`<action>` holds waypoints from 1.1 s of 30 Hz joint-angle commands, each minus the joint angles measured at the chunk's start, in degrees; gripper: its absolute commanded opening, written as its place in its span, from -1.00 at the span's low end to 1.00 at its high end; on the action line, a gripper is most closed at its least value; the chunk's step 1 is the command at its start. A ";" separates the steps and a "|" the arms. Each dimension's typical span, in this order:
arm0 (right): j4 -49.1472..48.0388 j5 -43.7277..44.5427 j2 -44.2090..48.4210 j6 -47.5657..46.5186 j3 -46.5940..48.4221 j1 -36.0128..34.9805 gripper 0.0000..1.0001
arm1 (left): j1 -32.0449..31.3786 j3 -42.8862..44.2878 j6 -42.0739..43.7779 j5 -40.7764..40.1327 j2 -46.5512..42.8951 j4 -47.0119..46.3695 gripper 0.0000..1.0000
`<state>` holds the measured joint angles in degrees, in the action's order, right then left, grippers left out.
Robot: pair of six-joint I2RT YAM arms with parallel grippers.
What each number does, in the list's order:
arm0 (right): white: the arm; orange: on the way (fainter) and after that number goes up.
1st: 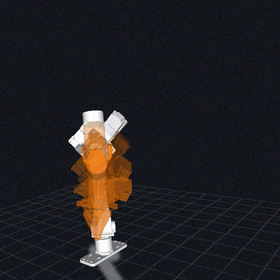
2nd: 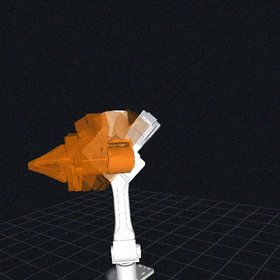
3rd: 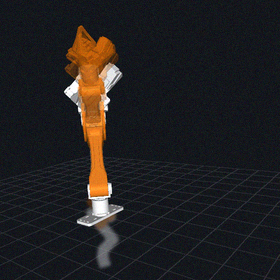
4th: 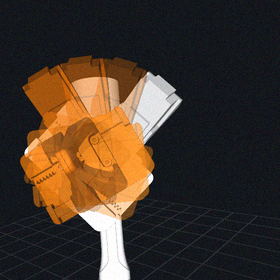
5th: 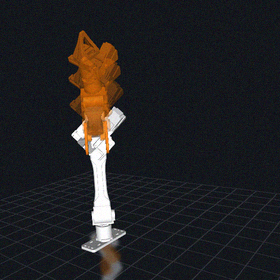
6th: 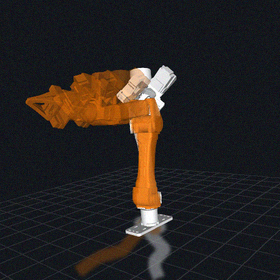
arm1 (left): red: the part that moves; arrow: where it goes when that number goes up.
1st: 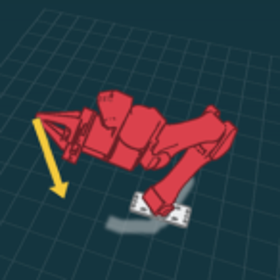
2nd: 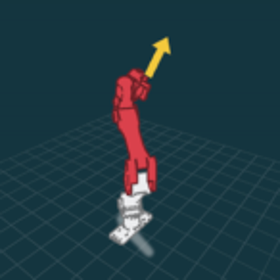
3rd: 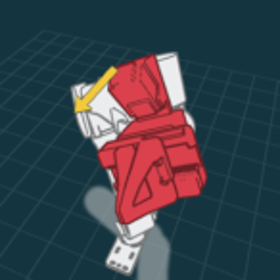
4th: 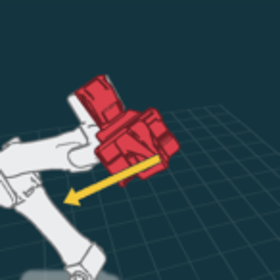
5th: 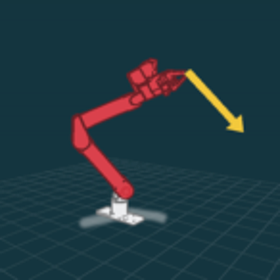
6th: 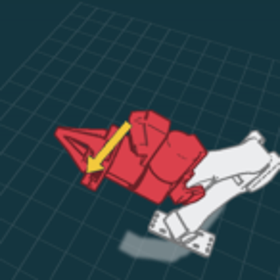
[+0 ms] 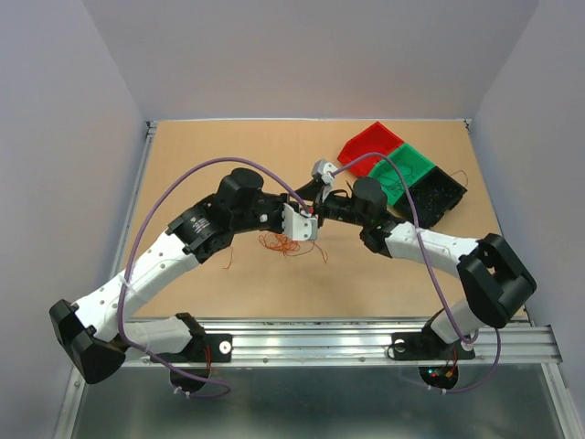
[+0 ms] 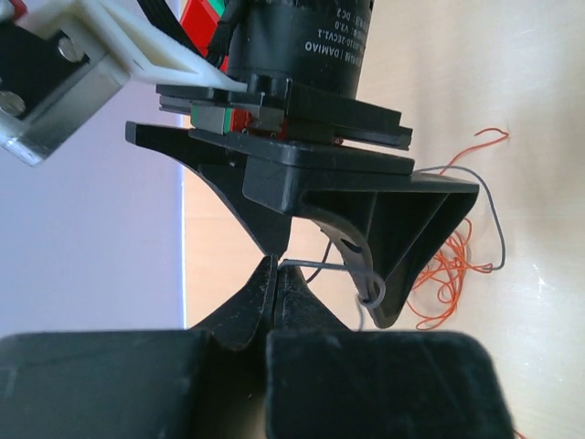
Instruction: Untangle the cables
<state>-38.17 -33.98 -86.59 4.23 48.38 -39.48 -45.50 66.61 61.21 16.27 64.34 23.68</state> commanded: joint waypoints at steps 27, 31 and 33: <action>-16.32 -3.75 9.42 4.64 -7.07 -0.68 -0.99 | -1.52 -6.49 -17.44 -1.33 -2.72 -18.49 -1.00; -24.23 -2.40 7.67 9.75 -9.81 -0.68 -0.99 | -2.67 -2.01 -23.68 -1.41 -4.04 -17.17 -0.92; -20.39 1.87 7.40 8.61 -7.96 -0.59 -0.99 | -2.67 -2.27 -25.96 -3.69 -4.22 -19.90 -0.66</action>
<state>-54.85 -38.57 -78.96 11.03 39.51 -39.83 -47.48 61.84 41.98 14.68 62.72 10.09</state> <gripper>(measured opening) 0.022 0.105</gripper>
